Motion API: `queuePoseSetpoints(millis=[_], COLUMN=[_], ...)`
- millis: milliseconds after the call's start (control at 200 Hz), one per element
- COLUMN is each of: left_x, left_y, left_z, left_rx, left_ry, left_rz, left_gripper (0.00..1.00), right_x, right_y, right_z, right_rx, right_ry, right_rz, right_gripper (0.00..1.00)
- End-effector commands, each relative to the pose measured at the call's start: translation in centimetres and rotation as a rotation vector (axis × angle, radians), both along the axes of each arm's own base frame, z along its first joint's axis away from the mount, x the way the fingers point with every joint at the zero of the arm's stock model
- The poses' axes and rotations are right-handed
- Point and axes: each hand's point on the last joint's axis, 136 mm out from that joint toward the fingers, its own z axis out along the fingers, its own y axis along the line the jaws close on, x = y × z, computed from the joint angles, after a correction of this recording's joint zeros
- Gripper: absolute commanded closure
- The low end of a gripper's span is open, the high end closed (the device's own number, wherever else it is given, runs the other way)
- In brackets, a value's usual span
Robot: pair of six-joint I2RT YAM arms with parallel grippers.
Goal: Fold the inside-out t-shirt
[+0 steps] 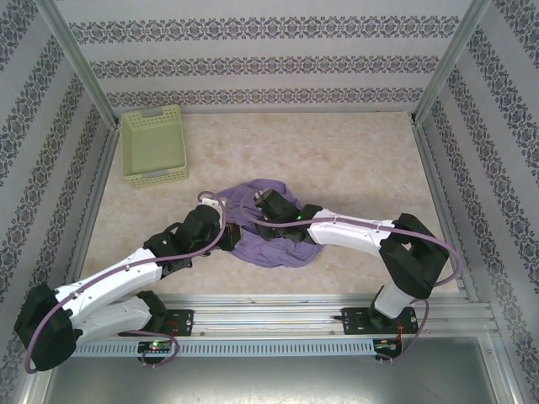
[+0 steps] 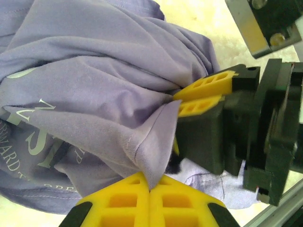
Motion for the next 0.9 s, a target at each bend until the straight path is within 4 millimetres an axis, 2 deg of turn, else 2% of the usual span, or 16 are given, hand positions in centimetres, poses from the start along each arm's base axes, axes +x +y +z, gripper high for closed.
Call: queuePoseSetpoints(millis=[0, 60, 130, 210, 290, 340, 400, 485, 550, 590, 654, 759, 839, 899], left_x=[0.3, 0.8, 1.6, 3.5, 5.8, 6.9, 7.2, 7.2, 7.0, 7.2, 7.7, 9.3, 9.3, 8.7], left_y=[-0.2, 0.1, 0.6, 1.0, 1.7, 2.0, 1.9, 1.8, 1.2, 0.9, 0.3, -0.5, -0.5, -0.9], left_z=[1.9, 2.6, 3.8, 6.5, 10.8, 14.4, 18.9, 24.0, 25.7, 25.6, 23.7, 16.9, 11.7, 9.0], left_rx=[0.008, 0.034, 0.082, 0.138, 0.189, 0.205, 0.177, 0.109, 0.079, 0.081, 0.117, 0.253, 0.328, 0.314], left_ry=[-0.063, -0.082, -0.113, -0.168, -0.242, -0.301, -0.394, -0.519, -0.563, -0.562, -0.52, -0.351, -0.214, -0.144], left_rz=[-0.013, -0.004, 0.007, 0.014, 0.032, 0.058, 0.062, 0.067, 0.04, 0.025, 0.0, -0.025, -0.043, -0.055], left_gripper=[1.0, 1.0, 1.0, 1.0, 1.0, 1.0, 1.0, 1.0, 1.0, 1.0, 1.0, 1.0, 1.0, 0.96], right_x=[1.4, 1.7, 1.9, 1.9, 1.6, 1.1, 0.2, -1.2, -2.0, -2.3, -2.3, -1.5, -0.7, 0.1], right_y=[-0.9, -1.5, -2.6, -4.6, -6.6, -8.0, -9.4, -10.6, -11.0, -11.1, -11.1, -11.5, -11.9, -12.2], right_z=[2.6, 4.6, 7.5, 11.6, 16.8, 20.1, 23.5, 26.7, 27.7, 27.6, 26.5, 23.0, 20.4, 18.9], right_rx=[-0.002, 0.013, 0.025, 0.047, 0.101, 0.143, 0.207, 0.305, 0.361, 0.374, 0.369, 0.296, 0.236, 0.198], right_ry=[-0.072, -0.119, -0.186, -0.268, -0.361, -0.411, -0.457, -0.488, -0.486, -0.476, -0.449, -0.399, -0.369, -0.343], right_rz=[-0.043, -0.059, -0.085, -0.135, -0.192, -0.225, -0.254, -0.269, -0.273, -0.277, -0.291, -0.364, -0.408, -0.434], right_gripper=[0.91, 1.0, 1.0, 1.0, 1.0, 1.0, 1.0, 1.0, 1.0, 1.0, 1.0, 1.0, 1.0, 1.0])
